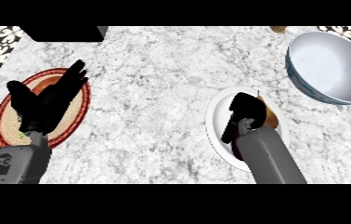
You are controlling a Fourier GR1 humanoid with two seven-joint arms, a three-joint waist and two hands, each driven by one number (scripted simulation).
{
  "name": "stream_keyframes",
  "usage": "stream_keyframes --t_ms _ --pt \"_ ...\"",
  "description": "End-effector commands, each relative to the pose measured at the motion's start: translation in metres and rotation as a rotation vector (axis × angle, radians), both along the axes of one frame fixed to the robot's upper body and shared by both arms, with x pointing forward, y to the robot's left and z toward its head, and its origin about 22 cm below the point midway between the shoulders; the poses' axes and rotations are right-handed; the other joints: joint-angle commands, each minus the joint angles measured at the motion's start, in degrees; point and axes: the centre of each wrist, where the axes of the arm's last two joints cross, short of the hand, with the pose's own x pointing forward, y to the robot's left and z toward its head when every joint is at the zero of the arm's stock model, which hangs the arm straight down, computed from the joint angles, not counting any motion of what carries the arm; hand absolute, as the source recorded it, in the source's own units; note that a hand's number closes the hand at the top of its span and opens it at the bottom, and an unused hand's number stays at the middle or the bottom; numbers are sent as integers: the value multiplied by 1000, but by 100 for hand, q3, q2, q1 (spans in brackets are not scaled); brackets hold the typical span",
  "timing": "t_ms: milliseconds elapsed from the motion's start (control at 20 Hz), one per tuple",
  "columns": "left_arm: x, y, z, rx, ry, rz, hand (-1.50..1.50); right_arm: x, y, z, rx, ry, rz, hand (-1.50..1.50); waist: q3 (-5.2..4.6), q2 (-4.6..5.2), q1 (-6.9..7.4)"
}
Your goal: Pick the eggplant from the plate and place it in the bowl
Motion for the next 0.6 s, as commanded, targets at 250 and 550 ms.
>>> stream_keyframes --t_ms 250,550 --pt "-11 11 8 5 4 19 0 -16 -56 13 11 -26 100 150 42 37 -31" --pt "-14 25 3 5 12 90 0 -29 -213 65 40 -211 223 150 105 -27 -599"
